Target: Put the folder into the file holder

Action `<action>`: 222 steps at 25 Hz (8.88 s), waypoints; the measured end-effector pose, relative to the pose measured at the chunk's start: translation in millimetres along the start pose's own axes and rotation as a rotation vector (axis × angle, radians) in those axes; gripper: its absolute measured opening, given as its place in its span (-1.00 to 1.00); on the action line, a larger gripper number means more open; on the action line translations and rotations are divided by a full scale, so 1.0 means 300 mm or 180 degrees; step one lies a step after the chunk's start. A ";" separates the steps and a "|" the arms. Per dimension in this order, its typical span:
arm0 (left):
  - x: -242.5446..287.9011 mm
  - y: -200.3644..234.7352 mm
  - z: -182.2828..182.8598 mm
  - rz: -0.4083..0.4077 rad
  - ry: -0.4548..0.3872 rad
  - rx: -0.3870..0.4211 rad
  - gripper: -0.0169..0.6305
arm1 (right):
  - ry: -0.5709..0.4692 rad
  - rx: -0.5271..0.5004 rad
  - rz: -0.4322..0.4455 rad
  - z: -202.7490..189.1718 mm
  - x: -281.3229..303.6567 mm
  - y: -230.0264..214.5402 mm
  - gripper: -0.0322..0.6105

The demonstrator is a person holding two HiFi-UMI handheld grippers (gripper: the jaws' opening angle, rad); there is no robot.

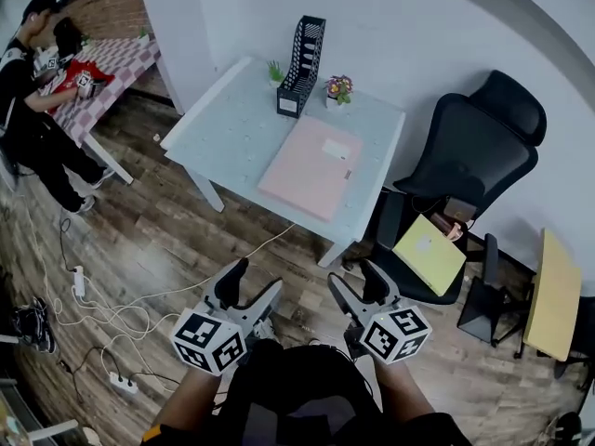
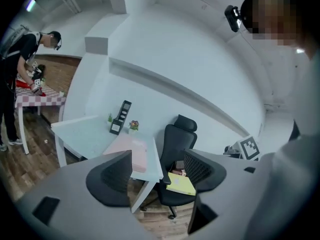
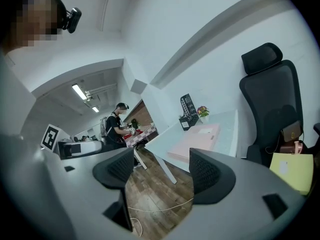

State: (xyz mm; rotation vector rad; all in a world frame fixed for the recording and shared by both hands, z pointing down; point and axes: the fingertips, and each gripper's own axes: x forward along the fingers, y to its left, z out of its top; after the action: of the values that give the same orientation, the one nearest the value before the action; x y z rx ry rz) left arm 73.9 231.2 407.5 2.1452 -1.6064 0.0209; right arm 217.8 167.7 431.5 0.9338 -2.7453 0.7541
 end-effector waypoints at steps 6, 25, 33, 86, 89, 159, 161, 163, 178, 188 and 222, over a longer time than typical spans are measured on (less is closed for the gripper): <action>0.044 0.139 0.027 -0.0413 0.0274 -0.0192 0.02 | -0.0083 0.0116 -0.0285 0.036 0.069 -0.012 0.17; 0.326 0.497 0.005 -0.0806 0.1085 -0.0586 0.08 | 0.0192 0.0566 -0.0559 0.033 0.400 -0.236 0.18; 0.617 0.658 -0.020 -0.0782 0.1578 -0.0611 0.08 | 0.0390 0.0928 -0.0618 0.023 0.607 -0.478 0.18; 1.151 0.886 -0.159 -0.1227 0.2427 -0.1271 0.08 | 0.0700 0.2059 -0.0480 -0.094 0.909 -0.789 0.16; 1.155 0.881 -0.132 -0.1296 0.2348 -0.1455 0.08 | 0.0504 0.2163 -0.0477 -0.053 0.893 -0.807 -0.10; 0.972 0.801 0.856 0.0426 -0.0197 0.1129 -0.75 | -0.1243 -0.1033 -0.0524 0.974 0.988 -0.348 -0.39; 0.981 0.853 0.874 0.0499 -0.0206 0.1165 -0.83 | -0.1247 -0.1044 -0.0633 0.982 1.033 -0.345 -0.39; 0.991 0.903 0.893 0.0522 -0.0202 0.1197 -0.87 | -0.1253 -0.1036 -0.0778 0.989 1.073 -0.347 -0.39; 1.208 1.260 1.048 0.0137 -0.0038 0.1325 -0.89 | -0.1511 -0.0942 -0.1802 1.126 1.391 -0.371 -0.39; 1.353 1.399 1.022 -0.0175 0.0169 0.1311 -0.89 | -0.1650 -0.0912 -0.2258 1.168 1.570 -0.427 -0.39; 1.548 1.574 0.792 -0.0269 0.0673 0.1274 -0.89 | -0.2021 -0.0914 -0.2597 1.023 1.790 -0.620 -0.38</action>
State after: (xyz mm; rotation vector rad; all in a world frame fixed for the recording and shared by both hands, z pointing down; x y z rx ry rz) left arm -269.4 -377.6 488.3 2.4053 -1.4820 0.5672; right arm -90.3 -399.0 398.7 2.2704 -2.3781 -0.1041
